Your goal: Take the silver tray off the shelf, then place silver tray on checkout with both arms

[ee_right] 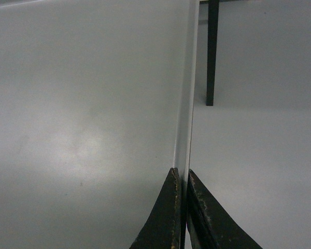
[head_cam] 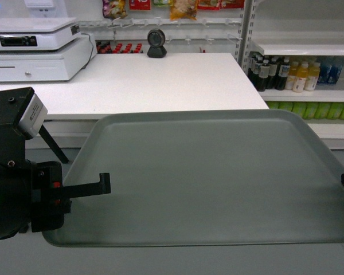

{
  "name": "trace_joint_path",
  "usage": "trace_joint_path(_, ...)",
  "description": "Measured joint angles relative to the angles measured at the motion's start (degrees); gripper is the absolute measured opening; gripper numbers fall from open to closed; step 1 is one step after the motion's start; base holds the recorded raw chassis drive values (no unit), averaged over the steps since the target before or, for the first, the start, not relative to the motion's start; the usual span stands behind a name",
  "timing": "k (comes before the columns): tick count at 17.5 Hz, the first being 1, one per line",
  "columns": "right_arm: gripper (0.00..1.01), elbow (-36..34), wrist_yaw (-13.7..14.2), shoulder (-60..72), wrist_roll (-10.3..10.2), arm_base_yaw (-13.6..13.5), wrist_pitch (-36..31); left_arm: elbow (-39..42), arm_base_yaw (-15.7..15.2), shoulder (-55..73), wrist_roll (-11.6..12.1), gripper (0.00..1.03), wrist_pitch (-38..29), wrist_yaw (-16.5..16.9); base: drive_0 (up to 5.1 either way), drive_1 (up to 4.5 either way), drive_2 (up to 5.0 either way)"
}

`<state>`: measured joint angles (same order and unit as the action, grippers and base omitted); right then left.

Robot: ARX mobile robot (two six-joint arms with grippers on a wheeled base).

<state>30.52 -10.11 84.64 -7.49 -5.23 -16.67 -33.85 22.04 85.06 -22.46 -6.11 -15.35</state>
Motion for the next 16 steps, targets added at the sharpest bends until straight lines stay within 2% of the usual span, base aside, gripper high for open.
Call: trace_joint_path(16, 0.02, 0.1, 0.0, 0.1, -0.4, 0.0, 0.1, 0.0, -0.1, 0.0, 0.2, 0.03, 0.0, -0.1, -5.0, 2.45, 2.4)
